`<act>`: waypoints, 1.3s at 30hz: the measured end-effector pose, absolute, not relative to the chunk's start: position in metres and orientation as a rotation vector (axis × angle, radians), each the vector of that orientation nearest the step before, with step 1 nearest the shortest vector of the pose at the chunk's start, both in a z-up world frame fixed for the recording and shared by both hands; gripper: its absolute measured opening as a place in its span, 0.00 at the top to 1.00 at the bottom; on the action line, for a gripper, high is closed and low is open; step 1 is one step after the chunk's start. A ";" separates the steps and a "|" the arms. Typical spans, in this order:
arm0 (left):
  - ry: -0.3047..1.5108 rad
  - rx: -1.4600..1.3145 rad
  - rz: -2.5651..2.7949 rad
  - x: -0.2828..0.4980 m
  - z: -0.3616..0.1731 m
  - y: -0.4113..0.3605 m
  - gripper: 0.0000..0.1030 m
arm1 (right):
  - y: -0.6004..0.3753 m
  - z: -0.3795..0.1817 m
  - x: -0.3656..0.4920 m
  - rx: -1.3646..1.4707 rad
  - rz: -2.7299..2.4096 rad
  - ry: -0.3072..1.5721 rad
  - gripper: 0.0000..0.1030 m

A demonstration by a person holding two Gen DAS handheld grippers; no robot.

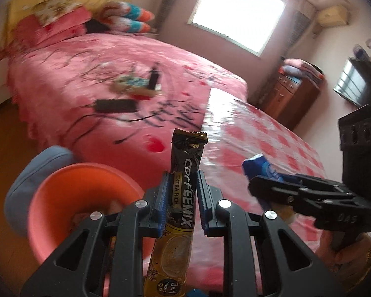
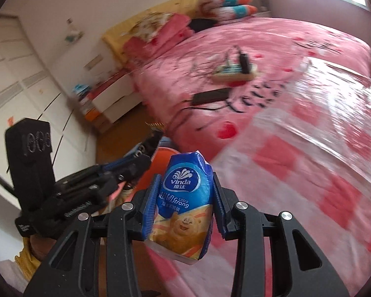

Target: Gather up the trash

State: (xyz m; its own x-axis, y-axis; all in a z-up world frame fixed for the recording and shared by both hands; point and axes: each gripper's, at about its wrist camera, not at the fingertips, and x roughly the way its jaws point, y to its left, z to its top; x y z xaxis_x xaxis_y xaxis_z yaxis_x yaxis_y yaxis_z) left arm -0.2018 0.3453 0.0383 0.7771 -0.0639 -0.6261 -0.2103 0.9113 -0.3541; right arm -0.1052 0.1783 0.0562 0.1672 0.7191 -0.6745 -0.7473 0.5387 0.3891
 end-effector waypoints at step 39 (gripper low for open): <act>0.614 -0.285 0.389 -0.201 0.037 0.360 0.05 | 0.140 0.050 -0.098 -0.093 0.743 0.734 0.09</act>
State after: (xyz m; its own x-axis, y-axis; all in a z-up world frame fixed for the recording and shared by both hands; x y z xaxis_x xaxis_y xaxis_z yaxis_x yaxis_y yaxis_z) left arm -0.2014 0.3601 0.0371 0.7489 0.2669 -0.6065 -0.4335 0.8896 -0.1438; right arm -0.0981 0.1396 0.0503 0.5023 0.5830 -0.6386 -0.6455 0.7442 0.1717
